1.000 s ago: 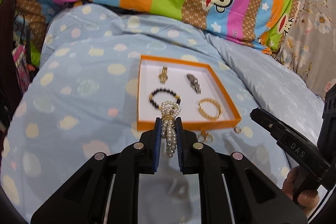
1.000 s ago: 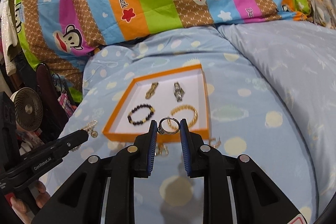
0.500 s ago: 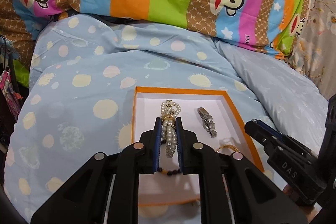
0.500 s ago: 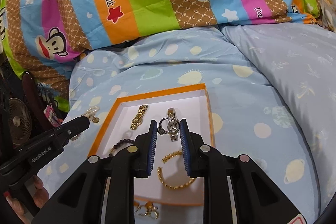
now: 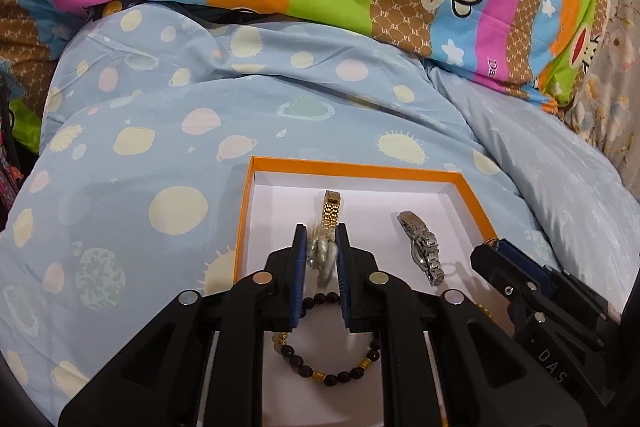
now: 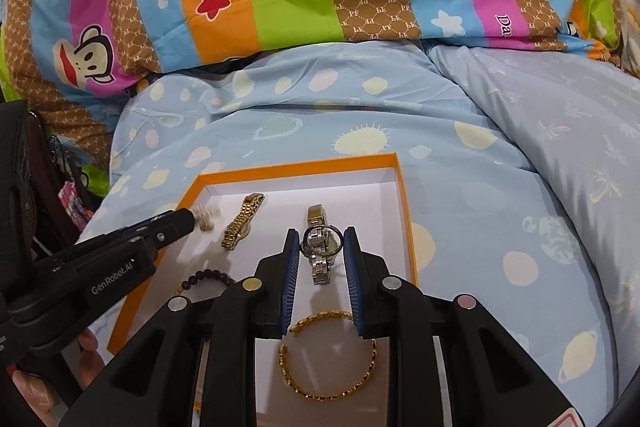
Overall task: Organize jewelry
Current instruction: 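Open both tools to drop the bracelet and ring into the box, then grasp the gold hoop earring beside the box with the right tool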
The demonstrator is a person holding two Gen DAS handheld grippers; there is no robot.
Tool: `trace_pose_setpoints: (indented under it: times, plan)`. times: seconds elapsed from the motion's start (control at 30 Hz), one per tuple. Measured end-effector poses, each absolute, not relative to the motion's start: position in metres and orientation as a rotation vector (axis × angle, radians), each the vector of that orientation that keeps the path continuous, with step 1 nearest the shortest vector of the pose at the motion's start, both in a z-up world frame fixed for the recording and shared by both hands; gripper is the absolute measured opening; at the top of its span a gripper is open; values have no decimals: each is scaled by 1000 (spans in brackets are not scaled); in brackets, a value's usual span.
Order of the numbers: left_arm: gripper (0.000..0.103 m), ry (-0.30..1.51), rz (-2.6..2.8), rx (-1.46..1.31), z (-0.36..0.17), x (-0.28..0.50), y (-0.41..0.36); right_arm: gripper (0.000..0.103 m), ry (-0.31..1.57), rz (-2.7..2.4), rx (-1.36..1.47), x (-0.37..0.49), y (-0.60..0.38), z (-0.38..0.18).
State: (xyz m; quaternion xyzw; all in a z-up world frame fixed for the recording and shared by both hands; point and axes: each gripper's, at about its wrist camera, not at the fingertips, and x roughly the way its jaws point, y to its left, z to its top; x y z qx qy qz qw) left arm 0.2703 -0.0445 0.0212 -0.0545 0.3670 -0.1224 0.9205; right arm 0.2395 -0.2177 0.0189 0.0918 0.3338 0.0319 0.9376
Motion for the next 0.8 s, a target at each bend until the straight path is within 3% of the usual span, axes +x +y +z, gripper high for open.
trace_pose_setpoints:
  times: [0.03, 0.13, 0.23, 0.8]
  plan:
    - [29, 752, -245, -118, 22, 270, -43, 27, 679, 59, 187, 240, -218, 19]
    - [43, 723, -223, -141, 26, 267, -37, 38, 656, 45, 208, 236, -224, 20]
    - [43, 699, -209, -163, 33, 262, -30, 44, 632, 33, 226, 230, -230, 24]
    - [44, 687, -155, -153, 25, 169, 16, 45, 663, 0, 289, 141, -251, 15]
